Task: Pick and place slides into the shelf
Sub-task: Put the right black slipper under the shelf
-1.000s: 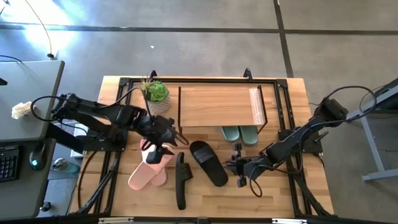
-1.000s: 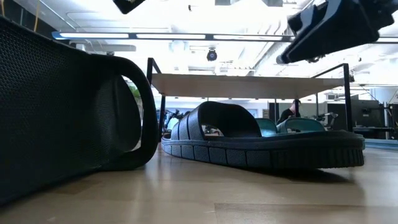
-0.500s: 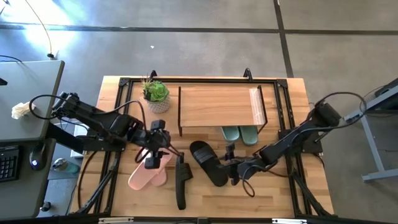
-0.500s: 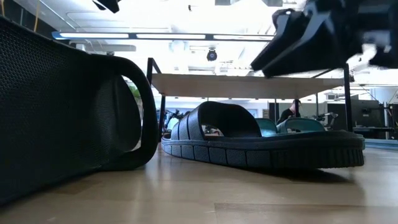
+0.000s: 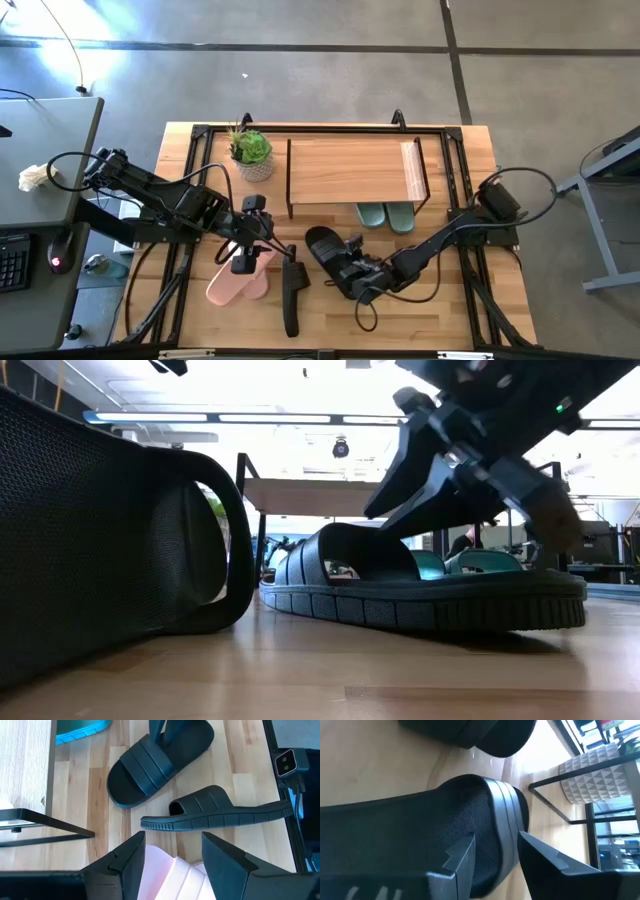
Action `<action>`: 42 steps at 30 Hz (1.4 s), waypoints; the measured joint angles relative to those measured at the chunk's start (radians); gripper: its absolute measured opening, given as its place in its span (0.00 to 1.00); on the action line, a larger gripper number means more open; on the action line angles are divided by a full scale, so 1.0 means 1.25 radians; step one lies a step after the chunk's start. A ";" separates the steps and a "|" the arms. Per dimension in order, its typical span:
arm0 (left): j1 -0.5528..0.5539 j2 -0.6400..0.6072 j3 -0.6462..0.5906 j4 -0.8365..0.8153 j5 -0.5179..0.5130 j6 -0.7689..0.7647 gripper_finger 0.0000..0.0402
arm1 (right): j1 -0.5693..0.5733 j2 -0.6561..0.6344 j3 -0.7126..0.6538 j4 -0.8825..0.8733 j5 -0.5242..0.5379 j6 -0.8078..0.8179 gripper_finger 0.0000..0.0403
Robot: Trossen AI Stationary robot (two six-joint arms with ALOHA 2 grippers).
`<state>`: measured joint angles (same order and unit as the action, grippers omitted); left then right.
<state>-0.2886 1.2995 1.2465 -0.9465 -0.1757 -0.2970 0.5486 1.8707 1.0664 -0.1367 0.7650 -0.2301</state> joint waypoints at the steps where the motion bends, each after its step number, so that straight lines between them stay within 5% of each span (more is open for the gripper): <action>1: 0.000 0.000 0.000 0.000 0.000 0.000 0.44 | 0.000 0.012 0.013 -0.013 0.009 0.001 0.35; 12: 0.000 0.000 0.000 -0.001 0.002 0.000 0.44 | -0.032 0.064 0.068 -0.049 0.065 0.024 0.32; 21: 0.000 0.000 0.000 -0.006 0.002 0.000 0.44 | -0.051 0.064 0.067 -0.078 0.063 0.057 0.07; 27: 0.000 0.000 0.000 -0.007 0.002 0.000 0.44 | -0.041 0.065 0.070 -0.104 0.202 0.075 0.02; 34: 0.000 0.000 0.000 -0.018 0.002 0.000 0.44 | -0.023 0.065 0.172 -0.284 0.223 0.162 0.01; 42: 0.000 0.000 0.000 -0.032 0.002 0.000 0.44 | -0.023 0.065 0.294 -0.591 0.164 0.429 0.00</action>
<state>-0.2890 1.2995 1.2465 -0.9863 -0.1734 -0.2971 0.5201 1.9522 1.4344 -0.8752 0.9698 0.3056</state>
